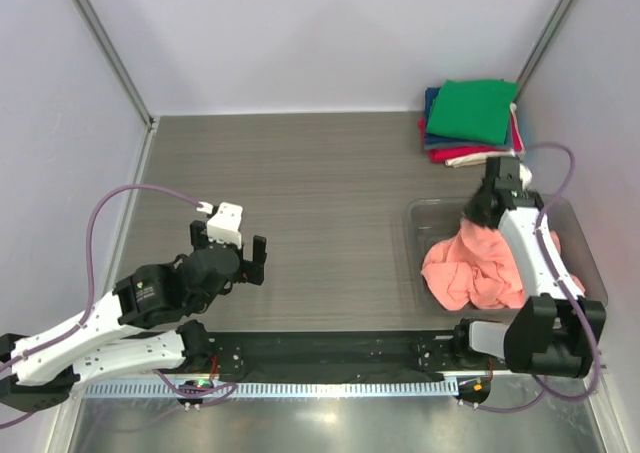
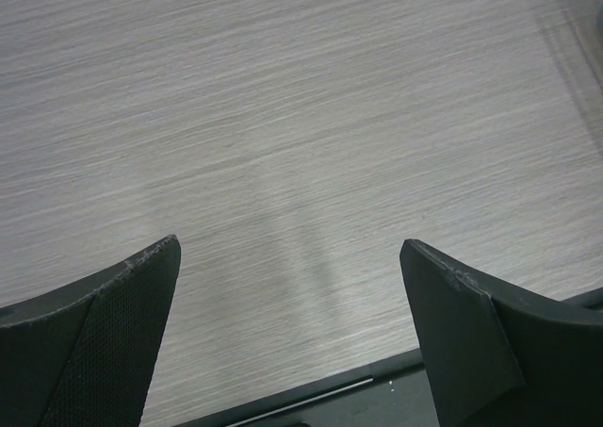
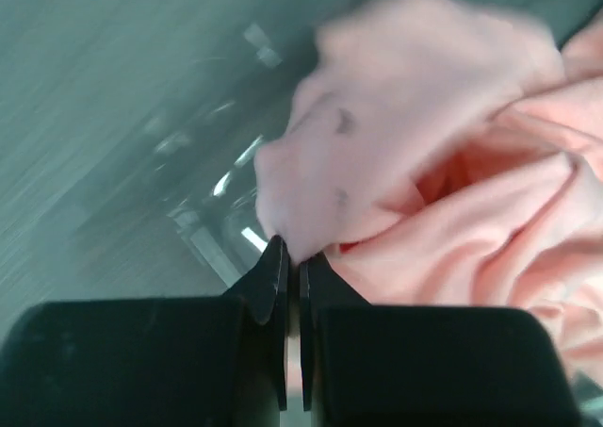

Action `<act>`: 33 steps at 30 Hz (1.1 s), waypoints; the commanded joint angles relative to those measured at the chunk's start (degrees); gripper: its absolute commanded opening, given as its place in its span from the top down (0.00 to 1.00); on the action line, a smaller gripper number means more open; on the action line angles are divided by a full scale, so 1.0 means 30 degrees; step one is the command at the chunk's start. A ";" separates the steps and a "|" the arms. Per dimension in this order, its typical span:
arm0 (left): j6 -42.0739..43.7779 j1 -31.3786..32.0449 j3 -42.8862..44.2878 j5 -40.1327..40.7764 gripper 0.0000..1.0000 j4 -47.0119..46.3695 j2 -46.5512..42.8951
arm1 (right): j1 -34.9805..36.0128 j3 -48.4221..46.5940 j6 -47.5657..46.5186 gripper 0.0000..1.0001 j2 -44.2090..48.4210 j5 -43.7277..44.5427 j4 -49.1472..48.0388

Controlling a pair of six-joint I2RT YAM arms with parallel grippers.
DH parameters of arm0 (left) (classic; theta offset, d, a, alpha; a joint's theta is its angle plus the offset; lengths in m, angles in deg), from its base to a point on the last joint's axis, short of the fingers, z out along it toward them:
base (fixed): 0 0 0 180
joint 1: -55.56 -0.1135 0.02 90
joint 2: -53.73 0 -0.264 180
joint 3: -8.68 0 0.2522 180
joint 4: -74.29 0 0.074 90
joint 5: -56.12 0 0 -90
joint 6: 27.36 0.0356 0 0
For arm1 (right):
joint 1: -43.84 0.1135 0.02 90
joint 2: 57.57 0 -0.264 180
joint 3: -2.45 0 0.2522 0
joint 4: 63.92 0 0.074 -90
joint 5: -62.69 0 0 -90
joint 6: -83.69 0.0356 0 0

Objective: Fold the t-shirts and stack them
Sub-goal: Grab the tshirt from the pile, then move the tshirt to the center of the board, then flatten the tshirt out

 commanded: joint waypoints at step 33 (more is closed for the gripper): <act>-0.3552 -0.0130 0.1395 0.6029 0.00 0.4576 -0.3823 | 1.1900 -0.1587 0.3890 0.09 0.1818 -0.1244 -0.2688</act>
